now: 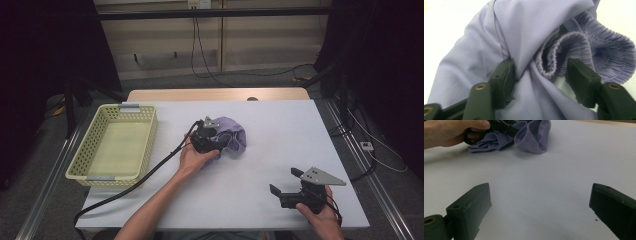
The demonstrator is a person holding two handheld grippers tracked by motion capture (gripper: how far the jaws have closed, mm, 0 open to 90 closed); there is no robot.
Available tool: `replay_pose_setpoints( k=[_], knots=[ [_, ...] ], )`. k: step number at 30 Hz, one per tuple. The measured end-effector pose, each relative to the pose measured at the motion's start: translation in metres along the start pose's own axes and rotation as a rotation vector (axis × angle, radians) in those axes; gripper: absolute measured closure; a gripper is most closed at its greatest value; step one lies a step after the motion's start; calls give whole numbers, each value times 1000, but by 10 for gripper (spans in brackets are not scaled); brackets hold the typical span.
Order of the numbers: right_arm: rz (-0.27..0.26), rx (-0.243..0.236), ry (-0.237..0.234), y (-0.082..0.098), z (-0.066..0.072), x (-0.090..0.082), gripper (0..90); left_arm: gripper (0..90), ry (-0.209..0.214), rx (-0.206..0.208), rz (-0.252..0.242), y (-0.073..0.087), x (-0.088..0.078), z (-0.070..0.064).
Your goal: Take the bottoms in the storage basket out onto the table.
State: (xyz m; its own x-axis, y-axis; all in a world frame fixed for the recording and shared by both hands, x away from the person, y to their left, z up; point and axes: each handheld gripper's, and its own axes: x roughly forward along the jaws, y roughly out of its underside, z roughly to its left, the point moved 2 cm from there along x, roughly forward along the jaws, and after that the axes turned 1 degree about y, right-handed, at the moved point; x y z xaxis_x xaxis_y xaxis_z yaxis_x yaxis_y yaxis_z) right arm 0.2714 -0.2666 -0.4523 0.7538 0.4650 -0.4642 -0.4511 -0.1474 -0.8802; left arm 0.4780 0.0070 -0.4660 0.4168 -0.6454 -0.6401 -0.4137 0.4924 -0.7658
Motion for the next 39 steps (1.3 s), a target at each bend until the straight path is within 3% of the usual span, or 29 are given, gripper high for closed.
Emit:
replay_pose_setpoints(
  k=[3, 9, 14, 19, 28, 32, 39],
  knots=[
    [-1, 1, -3, 0, -1, 1, 39, 298, -11, 22, -10, -2, -2, -1],
    [2, 6, -6, 0, -2, 3, 38, 163, -12, -10, -19, -7, -8, 1],
    [2, 8, -8, 0, -3, 2, 38, 104, -10, -1, -29, -10, -13, 1],
    [0, 9, -12, 0, -3, 2, 38, 91, 7, -19, -35, -16, -23, 4],
    [-2, 0, -8, -1, -1, 1, 38, 51, 3, 26, -20, -18, -32, -3],
    [-2, -6, -2, -1, -1, 1, 38, 48, 14, 19, -49, -22, -42, -6],
    [-2, 1, -3, -1, -1, 1, 38, 69, -64, 80, -31, -23, -50, -16]
  ],
)
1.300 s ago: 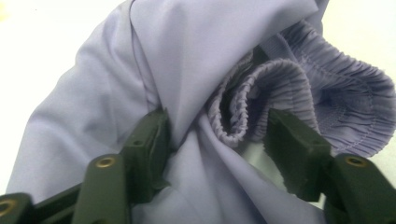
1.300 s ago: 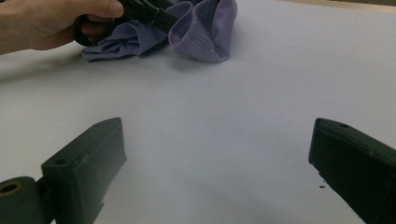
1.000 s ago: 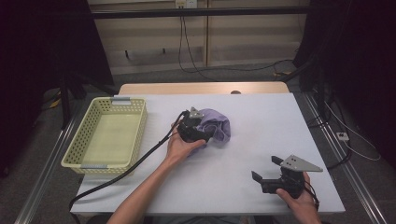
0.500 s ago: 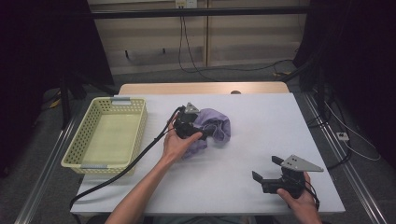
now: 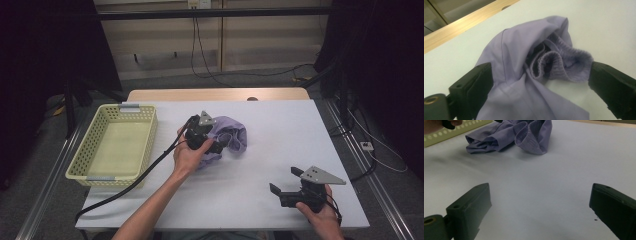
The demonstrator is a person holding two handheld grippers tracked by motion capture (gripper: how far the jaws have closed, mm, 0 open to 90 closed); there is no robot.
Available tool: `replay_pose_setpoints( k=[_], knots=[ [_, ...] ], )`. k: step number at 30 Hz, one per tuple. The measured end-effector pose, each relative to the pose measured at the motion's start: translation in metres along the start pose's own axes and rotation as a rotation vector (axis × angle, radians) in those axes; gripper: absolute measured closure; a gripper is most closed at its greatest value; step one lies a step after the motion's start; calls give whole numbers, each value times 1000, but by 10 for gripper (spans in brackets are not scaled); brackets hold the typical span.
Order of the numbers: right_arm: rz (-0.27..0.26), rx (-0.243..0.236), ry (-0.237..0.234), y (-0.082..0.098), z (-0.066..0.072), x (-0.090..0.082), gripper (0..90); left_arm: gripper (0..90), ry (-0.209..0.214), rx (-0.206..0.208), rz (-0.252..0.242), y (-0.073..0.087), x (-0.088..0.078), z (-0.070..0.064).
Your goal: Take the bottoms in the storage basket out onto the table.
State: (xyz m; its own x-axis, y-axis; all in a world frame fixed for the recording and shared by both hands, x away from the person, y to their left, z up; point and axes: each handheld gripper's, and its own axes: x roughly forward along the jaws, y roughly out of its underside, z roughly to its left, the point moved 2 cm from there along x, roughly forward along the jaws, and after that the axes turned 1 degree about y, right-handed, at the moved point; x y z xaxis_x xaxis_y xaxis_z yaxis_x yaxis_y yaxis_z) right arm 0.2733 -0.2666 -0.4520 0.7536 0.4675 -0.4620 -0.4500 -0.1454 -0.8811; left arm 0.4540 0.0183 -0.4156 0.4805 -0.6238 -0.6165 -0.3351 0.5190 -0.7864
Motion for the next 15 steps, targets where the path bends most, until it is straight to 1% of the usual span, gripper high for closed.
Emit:
replay_pose_setpoints(
  k=[2, 4, 5, 8, 10, 11, 13, 15],
  knots=[
    [-7, 3, -1, 0, 0, 0, 38, 69, 8, -3, 8, -1, -2, -1],
    [-5, -3, -3, 0, 0, 1, 38, 69, 10, 4, 17, -3, -7, 0],
    [-5, -3, -3, -1, 0, 1, 38, 69, -1, 18, 12, -3, -9, -1],
    [-4, -2, -2, -1, 1, 1, 38, 69, -11, 36, 11, -5, -16, -5],
    [-3, -6, -1, 0, 1, 1, 38, 70, -13, 42, -12, -5, -20, -9],
    [-3, -5, 0, 0, 1, 0, 38, 74, -28, 50, -26, -6, -22, -11],
    [-4, 2, -1, 0, 0, 0, 38, 75, -18, 48, -52, -7, -24, -16],
    [-5, 3, 0, 0, 0, 0, 38, 76, 5, 46, -62, -7, -26, -19]
  ],
)
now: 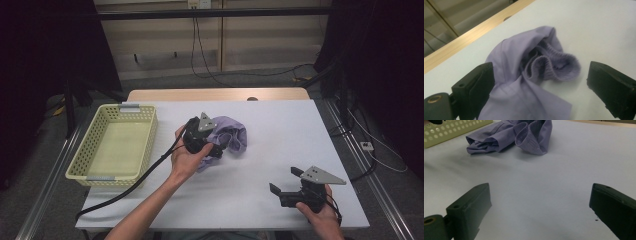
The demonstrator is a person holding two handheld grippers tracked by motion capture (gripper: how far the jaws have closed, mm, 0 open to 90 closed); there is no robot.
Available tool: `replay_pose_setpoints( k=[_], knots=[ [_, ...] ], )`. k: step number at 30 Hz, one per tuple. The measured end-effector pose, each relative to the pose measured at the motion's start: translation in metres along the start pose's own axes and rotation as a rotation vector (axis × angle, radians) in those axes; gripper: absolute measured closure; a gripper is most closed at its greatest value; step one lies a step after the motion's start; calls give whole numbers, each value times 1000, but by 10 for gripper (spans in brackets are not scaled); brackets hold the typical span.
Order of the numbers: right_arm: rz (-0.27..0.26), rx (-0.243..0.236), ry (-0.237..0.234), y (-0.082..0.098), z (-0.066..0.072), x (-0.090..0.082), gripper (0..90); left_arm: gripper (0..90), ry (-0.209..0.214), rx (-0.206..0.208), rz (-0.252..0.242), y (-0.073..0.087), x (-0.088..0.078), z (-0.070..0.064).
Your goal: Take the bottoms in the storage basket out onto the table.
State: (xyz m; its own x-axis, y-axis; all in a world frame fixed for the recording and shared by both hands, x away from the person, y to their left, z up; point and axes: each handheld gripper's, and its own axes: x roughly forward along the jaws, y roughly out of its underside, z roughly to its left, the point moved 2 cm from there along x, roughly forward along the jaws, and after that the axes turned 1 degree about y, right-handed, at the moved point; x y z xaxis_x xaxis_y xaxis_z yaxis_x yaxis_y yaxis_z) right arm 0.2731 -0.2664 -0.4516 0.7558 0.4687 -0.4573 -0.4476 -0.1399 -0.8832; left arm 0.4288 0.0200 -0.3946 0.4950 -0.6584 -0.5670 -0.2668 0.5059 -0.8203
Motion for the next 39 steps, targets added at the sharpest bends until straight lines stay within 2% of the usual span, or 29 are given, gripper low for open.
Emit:
replay_pose_setpoints(
  k=[5, 8, 9, 13, 17, 19, 21, 25, 28, 30, 33, 36, 39],
  knots=[
    [5, 3, 0, 0, 0, 0, 38, 102, 27, -5, 1, 0, -5, -3],
    [3, 0, -1, 0, 0, 0, 38, 110, 26, -14, -1, 0, -7, -4],
    [3, 0, -1, 0, 0, 0, 38, 105, 33, -30, -6, 0, -8, -5],
    [3, 0, -2, 0, 0, 0, 38, 96, 23, -18, -18, 2, -15, -4],
    [6, -1, 0, 0, 0, 0, 38, 59, 4, -35, -42, 4, -24, 0],
    [5, 2, -1, 0, 0, 0, 39, 55, 7, -36, -66, 6, -31, 0],
    [5, -2, 0, 0, 0, 0, 38, 47, 36, -30, -94, 7, -37, -1],
    [7, 1, 2, 0, 0, 1, 38, 38, 31, -41, -90, 13, -43, 1],
    [6, -5, 2, 0, 0, 1, 38, 41, -21, -39, -87, 17, -46, 4],
    [7, 0, 3, 0, 0, 0, 38, 43, -32, -53, -105, 20, -49, 5],
    [7, 1, 3, 0, 0, 0, 38, 43, -55, -60, -98, 25, -54, 8],
    [7, 2, 2, 0, 0, 1, 38, 44, -91, -44, -111, 28, -60, 6],
    [9, 2, 1, 0, 0, 1, 38, 45, -88, -39, -114, 32, -68, 5]
  ],
)
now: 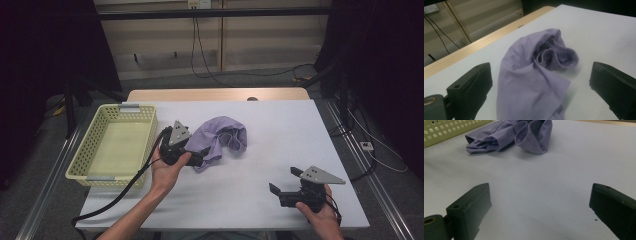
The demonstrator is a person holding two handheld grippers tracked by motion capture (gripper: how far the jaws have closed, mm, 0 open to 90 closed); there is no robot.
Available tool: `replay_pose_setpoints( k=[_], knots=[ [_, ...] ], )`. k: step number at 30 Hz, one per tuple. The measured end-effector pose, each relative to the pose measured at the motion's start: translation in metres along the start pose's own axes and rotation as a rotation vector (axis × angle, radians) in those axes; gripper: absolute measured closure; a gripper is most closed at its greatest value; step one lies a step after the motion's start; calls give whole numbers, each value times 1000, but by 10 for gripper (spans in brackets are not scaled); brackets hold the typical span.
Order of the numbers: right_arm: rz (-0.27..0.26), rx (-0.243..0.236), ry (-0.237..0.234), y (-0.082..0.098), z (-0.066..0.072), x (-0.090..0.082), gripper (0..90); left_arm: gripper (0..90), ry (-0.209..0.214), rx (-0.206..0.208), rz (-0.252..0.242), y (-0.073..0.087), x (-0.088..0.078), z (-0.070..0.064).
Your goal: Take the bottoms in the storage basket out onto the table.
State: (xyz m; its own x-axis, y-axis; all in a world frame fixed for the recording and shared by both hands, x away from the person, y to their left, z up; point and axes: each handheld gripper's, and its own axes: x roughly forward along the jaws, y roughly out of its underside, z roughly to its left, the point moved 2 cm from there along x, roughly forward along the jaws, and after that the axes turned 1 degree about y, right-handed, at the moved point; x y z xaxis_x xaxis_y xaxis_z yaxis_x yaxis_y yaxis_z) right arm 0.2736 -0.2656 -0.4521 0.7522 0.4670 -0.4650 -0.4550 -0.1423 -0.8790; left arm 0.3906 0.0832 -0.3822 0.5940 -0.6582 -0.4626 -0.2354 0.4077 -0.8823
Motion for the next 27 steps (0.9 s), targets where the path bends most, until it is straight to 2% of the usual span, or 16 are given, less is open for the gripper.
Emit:
replay_pose_setpoints(
  k=[9, 19, 21, 27],
  knots=[
    [2, 1, 2, 0, 0, 1, 38, 49, -15, 9, 3, 12, -21, 0],
    [-6, -3, 8, -1, 1, 0, 39, 47, -33, -11, 13, 21, -36, 12],
    [-11, -2, 9, -1, 1, 0, 39, 53, -66, -38, 2, 23, -39, 14],
    [-15, -4, 13, -1, 1, 0, 39, 46, -92, -29, -7, 22, -53, 15]
  ],
)
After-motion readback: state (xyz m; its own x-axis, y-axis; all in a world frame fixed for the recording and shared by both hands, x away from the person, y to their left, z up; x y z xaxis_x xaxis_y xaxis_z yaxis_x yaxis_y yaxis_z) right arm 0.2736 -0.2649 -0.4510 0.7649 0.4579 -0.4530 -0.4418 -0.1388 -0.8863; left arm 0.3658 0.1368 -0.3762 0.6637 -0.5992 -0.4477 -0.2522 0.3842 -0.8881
